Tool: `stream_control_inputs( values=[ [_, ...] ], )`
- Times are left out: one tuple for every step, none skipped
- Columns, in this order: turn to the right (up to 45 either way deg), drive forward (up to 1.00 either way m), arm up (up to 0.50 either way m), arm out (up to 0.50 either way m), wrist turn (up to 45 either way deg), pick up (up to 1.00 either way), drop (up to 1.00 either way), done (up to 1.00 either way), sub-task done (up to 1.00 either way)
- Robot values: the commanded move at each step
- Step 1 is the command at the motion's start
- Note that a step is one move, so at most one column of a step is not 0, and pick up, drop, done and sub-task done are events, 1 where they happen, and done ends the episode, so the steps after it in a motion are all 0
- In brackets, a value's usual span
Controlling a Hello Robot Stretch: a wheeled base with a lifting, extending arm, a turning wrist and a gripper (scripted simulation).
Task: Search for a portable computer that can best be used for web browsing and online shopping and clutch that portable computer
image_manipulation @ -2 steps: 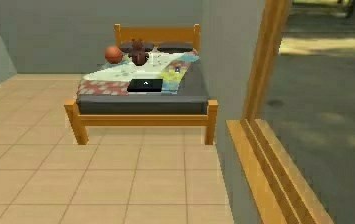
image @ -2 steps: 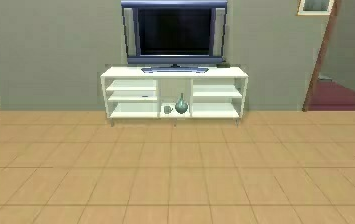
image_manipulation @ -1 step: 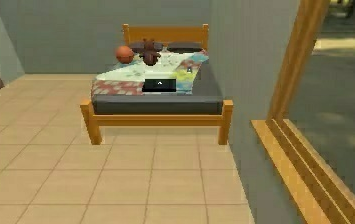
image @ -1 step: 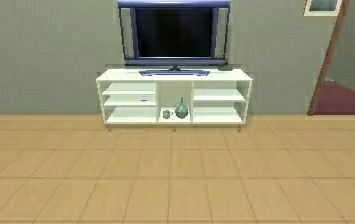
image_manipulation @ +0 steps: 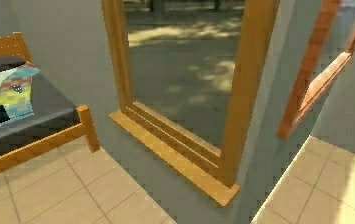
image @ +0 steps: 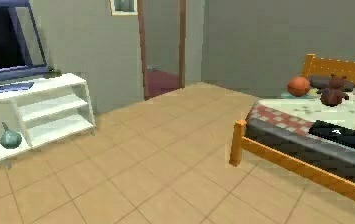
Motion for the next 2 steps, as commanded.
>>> stream_control_inputs(
  values=[
    [42.0,0.00,0.00,0.00,0.0,0.00,0.00,0.00,0.00],
    [0.0,1.00,0.00,0.00,0.0,0.00,0.00,0.00,0.00]
  ],
)
